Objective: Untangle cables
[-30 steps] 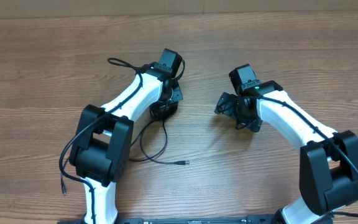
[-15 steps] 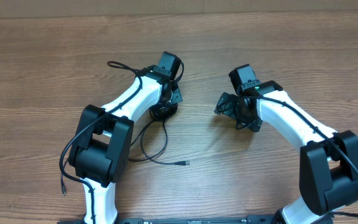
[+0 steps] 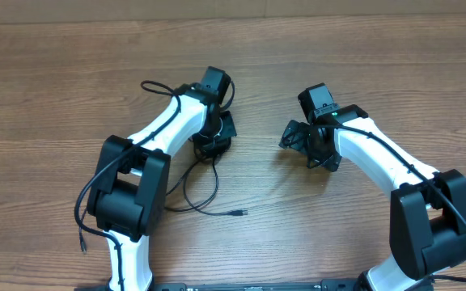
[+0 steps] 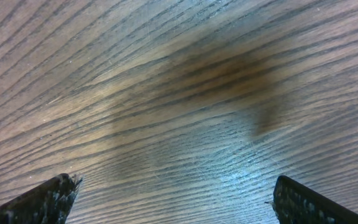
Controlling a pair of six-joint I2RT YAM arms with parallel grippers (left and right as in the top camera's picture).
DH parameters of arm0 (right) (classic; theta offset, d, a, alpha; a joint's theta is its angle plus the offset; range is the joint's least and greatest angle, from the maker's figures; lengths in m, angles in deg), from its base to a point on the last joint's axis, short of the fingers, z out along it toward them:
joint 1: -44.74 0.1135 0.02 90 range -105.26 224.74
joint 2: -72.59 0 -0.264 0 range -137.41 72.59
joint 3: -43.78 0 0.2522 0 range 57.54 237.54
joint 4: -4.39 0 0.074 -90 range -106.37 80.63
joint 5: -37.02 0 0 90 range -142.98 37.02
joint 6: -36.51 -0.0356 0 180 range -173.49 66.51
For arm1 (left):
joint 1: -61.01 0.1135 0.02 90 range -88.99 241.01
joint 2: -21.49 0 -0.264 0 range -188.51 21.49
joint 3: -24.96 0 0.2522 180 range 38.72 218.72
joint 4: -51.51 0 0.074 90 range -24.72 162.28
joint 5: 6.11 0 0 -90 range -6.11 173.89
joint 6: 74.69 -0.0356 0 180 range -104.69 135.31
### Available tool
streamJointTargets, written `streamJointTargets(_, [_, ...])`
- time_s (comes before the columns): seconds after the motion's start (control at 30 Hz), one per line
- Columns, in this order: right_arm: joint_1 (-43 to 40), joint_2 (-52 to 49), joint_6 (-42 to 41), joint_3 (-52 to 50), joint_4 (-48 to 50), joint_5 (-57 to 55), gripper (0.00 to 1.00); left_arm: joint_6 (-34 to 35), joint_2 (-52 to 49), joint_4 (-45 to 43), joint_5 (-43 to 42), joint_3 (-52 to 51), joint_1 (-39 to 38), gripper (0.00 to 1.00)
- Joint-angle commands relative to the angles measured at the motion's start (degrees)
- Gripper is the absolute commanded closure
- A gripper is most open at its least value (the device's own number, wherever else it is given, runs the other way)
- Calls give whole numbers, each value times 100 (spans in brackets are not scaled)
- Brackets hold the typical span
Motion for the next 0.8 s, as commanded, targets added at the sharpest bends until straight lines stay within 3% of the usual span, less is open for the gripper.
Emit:
streamJointTargets(0.0, [-13, 164, -22, 37, 11, -79, 0, -549, 101, 345, -466, 542, 52, 96])
streamJointTargets(0.3, [-13, 164, -22, 37, 11, -79, 0, -999, 101, 1290, -487, 815, 50, 96])
streamJointTargets(0.5, [-13, 164, -22, 37, 11, -79, 0, -1663, 98, 1871, -483, 811, 44, 96])
streamJointTargets(0.77, [-13, 164, -22, 37, 11, -79, 0, -2135, 98, 2262, -476, 809, -83, 96])
